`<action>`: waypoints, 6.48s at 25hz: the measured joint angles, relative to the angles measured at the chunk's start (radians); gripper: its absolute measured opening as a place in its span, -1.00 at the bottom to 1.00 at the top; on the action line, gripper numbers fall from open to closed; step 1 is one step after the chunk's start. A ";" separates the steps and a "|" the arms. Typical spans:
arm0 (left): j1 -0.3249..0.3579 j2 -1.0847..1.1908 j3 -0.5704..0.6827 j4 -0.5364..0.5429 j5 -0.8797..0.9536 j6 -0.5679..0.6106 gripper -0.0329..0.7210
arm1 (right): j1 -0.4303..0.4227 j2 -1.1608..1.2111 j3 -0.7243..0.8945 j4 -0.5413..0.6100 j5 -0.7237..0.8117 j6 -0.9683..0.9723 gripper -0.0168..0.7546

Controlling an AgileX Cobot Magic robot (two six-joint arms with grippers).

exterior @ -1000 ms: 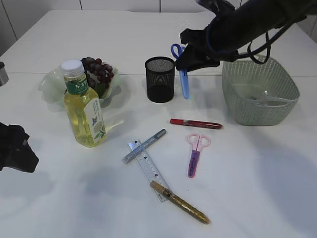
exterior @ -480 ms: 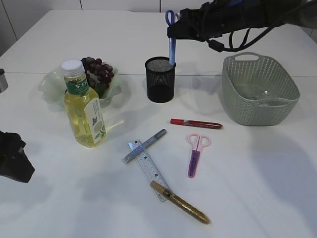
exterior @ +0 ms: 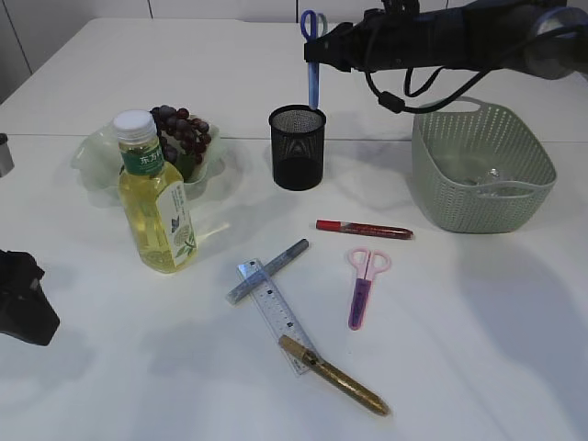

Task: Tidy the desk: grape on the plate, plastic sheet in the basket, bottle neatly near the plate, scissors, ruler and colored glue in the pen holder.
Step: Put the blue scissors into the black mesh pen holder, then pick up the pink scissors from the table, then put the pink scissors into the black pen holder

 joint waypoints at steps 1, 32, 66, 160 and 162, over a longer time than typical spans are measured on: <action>0.000 0.000 0.000 0.000 0.000 0.000 0.32 | 0.004 0.007 0.000 0.020 -0.002 -0.035 -0.44; 0.000 0.000 0.000 0.010 0.002 0.000 0.29 | 0.034 0.004 -0.003 -0.176 -0.061 0.114 -0.11; 0.000 0.000 0.000 0.026 -0.049 0.000 0.23 | 0.234 -0.358 0.445 -1.272 0.499 1.672 -0.11; 0.000 0.000 0.000 0.023 -0.092 0.000 0.18 | 0.005 -0.215 0.236 -0.554 0.329 1.007 -0.45; 0.000 0.000 0.000 0.023 -0.080 0.000 0.18 | -0.020 -0.215 0.232 -0.412 0.322 0.886 -0.45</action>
